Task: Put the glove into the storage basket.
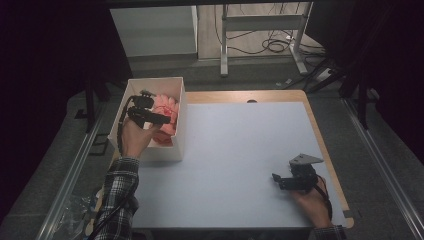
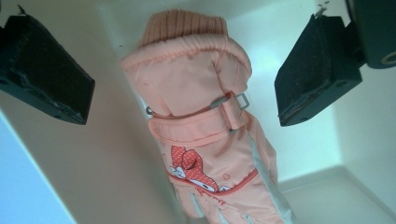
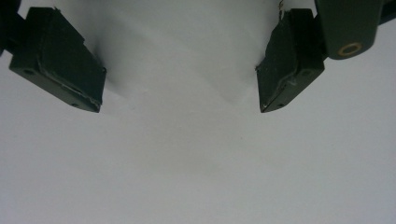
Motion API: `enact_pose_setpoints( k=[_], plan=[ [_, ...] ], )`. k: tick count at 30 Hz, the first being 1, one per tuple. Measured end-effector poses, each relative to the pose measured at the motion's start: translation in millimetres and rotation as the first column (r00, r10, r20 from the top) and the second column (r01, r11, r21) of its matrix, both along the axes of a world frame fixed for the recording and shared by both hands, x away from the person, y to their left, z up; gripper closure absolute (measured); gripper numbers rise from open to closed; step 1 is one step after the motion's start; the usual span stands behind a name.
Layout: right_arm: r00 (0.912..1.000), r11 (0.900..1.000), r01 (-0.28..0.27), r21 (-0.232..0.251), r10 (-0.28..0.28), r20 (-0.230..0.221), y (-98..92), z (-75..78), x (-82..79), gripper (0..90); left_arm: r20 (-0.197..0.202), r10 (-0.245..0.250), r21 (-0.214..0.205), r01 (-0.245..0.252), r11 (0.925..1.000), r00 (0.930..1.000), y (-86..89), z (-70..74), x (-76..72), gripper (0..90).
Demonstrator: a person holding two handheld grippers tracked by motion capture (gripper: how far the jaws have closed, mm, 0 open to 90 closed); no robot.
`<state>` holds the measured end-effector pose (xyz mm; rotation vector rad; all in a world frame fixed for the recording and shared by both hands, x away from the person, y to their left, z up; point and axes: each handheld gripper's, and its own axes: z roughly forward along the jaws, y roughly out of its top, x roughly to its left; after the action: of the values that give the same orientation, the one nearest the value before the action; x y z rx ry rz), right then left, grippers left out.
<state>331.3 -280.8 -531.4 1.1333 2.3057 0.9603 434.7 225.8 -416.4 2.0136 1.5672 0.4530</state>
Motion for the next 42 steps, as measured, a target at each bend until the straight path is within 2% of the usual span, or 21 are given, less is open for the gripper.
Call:
enact_pose_setpoints(
  k=[9, 14, 15, 19, 22, 24, 25, 28, 29, 31, 37, 42],
  plan=[
    [1.0, 1.0, 0.0, 0.0, 0.0, 0.0, 0.1, 0.0, 0.0, 16.0, 0.043, -0.039, -0.022, 0.04, 0.999, 0.9983, 1.4, 7.1, -21.4, 4.8],
    [1.0, 1.0, 0.0, -0.001, 0.0, 0.001, 0.1, 0.0, 0.0, 16.0, 0.077, -0.071, -0.024, 0.073, 0.9971, 0.9945, -0.4, 9.9, -43.9, 4.8],
    [1.0, 1.0, 0.0, -0.001, 0.0, 0.001, 0.1, 0.0, 0.0, 16.0, 0.077, -0.071, -0.024, 0.073, 0.9971, 0.9945, -0.4, 9.9, -43.9, 4.7],
    [1.0, 1.0, 0.0, -0.001, 0.0, 0.001, 0.1, 0.0, 0.0, 16.0, 0.098, -0.087, -0.028, 0.09, 0.9955, 0.9913, -2.7, 7.5, -59.8, 4.1],
    [1.0, 1.0, 0.0, -0.001, 0.0, 0.001, 0.1, 0.0, 0.0, 16.0, 0.117, -0.095, -0.045, 0.101, 0.9938, 0.9886, -3.7, 4.3, -72.5, 3.8],
    [1.0, 1.0, -0.001, -0.003, 0.001, 0.0, 0.0, 0.1, -0.1, 16.0, 0.132, -0.11, -0.056, 0.118, 0.9914, 0.9851, -5.8, -1.4, -85.2, 3.5],
    [1.0, 1.0, -0.001, -0.003, 0.001, 0.0, 0.0, 0.1, -0.1, 16.0, 0.132, -0.11, -0.056, 0.118, 0.9914, 0.9851, -5.8, -1.4, -85.2, 3.5],
    [1.0, 1.0, -0.001, -0.003, 0.001, 0.001, 0.1, 0.1, 0.0, 16.0, 0.144, -0.124, -0.072, 0.135, 0.9882, 0.9817, -7.5, -9.6, -97.4, 3.3],
    [1.0, 1.0, -0.001, -0.003, 0.001, 0.001, 0.0, 0.2, 0.0, 16.0, 0.155, -0.127, -0.086, 0.142, 0.9862, 0.9796, -8.1, -15.6, -105.4, 3.3],
    [1.0, 1.0, -0.001, -0.002, 0.001, 0.0, 0.1, 0.2, 0.0, 16.0, 0.155, -0.138, -0.091, 0.153, 0.984, 0.9783, -8.3, -18.7, -109.0, 3.3],
    [1.0, 1.0, -0.001, -0.003, 0.001, 0.0, 0.1, 0.2, -0.1, 16.0, 0.167, -0.172, -0.095, 0.189, 0.9773, 0.9709, -15.5, -40.2, -128.8, 2.4],
    [1.0, 1.0, -0.001, -0.003, 0.001, 0.0, 0.1, 0.2, -0.1, 16.0, 0.164, -0.181, -0.109, 0.2, 0.9737, 0.9697, -22.3, -61.3, -141.7, 1.2]
  ],
)
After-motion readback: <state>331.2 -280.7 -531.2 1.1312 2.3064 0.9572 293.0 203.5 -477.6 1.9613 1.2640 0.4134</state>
